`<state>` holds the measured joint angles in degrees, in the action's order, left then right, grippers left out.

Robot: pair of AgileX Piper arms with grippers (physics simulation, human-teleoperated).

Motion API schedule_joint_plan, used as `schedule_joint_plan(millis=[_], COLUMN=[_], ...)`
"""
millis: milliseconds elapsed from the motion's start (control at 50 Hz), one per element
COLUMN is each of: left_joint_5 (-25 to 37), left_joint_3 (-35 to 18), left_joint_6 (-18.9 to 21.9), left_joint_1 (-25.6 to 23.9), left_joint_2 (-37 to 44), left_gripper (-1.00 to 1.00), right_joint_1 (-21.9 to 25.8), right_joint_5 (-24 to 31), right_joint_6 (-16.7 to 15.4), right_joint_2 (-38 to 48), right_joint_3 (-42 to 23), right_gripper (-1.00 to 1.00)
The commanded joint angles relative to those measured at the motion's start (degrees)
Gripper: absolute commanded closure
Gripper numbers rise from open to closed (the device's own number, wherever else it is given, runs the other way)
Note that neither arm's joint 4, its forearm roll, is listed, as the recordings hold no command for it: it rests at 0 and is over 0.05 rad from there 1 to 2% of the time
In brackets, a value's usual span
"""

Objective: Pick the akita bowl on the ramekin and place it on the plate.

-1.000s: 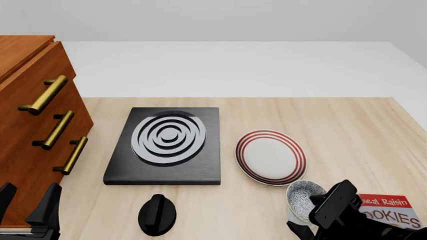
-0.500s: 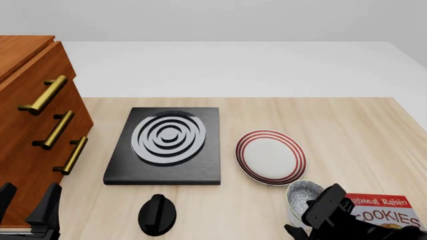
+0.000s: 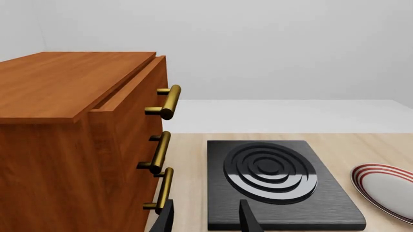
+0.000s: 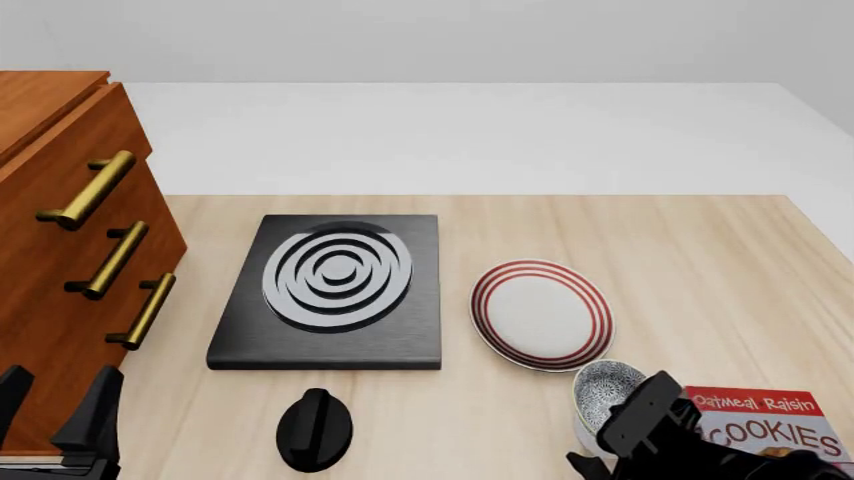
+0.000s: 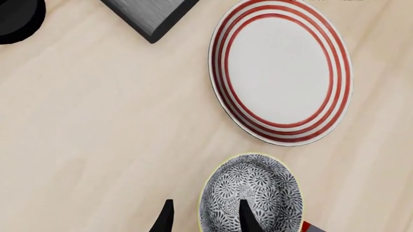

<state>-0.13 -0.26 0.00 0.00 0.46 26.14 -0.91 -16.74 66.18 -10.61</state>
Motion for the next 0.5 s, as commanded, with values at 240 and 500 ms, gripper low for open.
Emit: schedule_joint_plan(millis=[240, 500], left_joint_5=[0.0, 0.0], left_joint_3=[0.0, 0.0], left_joint_6=[-0.01, 0.01], left_joint_1=[0.0, 0.01], left_joint_2=[-0.01, 0.0], left_gripper=[-1.0, -1.0], right_joint_1=[-0.5, -1.26], right_joint_5=[-0.45, 4.33], right_joint_6=[-1.05, -2.41], right_joint_2=[1.14, -4.03], right_joint_3=[-0.45, -1.74], right_gripper=[-1.0, 1.0])
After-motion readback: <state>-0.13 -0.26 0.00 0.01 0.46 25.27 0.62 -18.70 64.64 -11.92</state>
